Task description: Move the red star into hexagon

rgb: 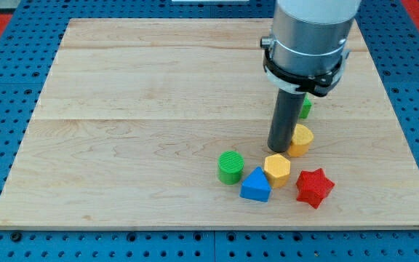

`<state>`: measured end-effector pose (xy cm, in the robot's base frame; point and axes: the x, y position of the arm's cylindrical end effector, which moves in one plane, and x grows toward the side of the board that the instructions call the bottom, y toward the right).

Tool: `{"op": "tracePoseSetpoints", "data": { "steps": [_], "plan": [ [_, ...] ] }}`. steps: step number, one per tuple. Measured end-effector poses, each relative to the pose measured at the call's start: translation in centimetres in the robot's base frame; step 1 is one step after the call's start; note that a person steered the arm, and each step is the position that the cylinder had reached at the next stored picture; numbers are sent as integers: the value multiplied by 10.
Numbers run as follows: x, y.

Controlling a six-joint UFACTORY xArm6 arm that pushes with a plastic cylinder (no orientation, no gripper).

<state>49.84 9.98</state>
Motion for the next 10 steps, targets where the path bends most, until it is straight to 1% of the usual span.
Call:
{"op": "tracePoseSetpoints", "data": {
  "steps": [2,3,5,6,7,9,10],
  "plan": [
    [26,-5],
    [32,-4],
    [26,92],
    [53,142],
    [119,143],
    [111,95],
    [105,61]
  ]
}}
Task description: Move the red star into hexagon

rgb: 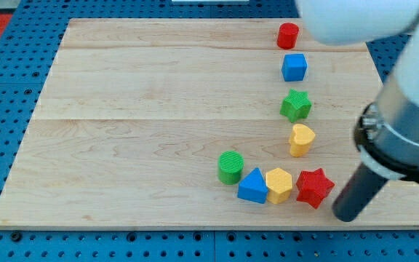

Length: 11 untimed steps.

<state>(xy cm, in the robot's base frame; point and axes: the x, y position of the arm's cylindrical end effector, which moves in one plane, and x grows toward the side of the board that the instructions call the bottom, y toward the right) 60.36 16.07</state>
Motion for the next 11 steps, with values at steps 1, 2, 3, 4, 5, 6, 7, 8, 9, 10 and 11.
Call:
{"op": "tracePoseSetpoints", "data": {
  "steps": [1,2,3,4,5,6,7,8,9,10,11],
  "plan": [
    [0,-5],
    [0,-3],
    [-4,-3],
    [-12,-3],
    [-14,-21],
    [-14,-22],
    [-14,-22],
    [-12,-38],
    [-12,-62],
    [-12,-95],
    [-20,-128]
  ]
}}
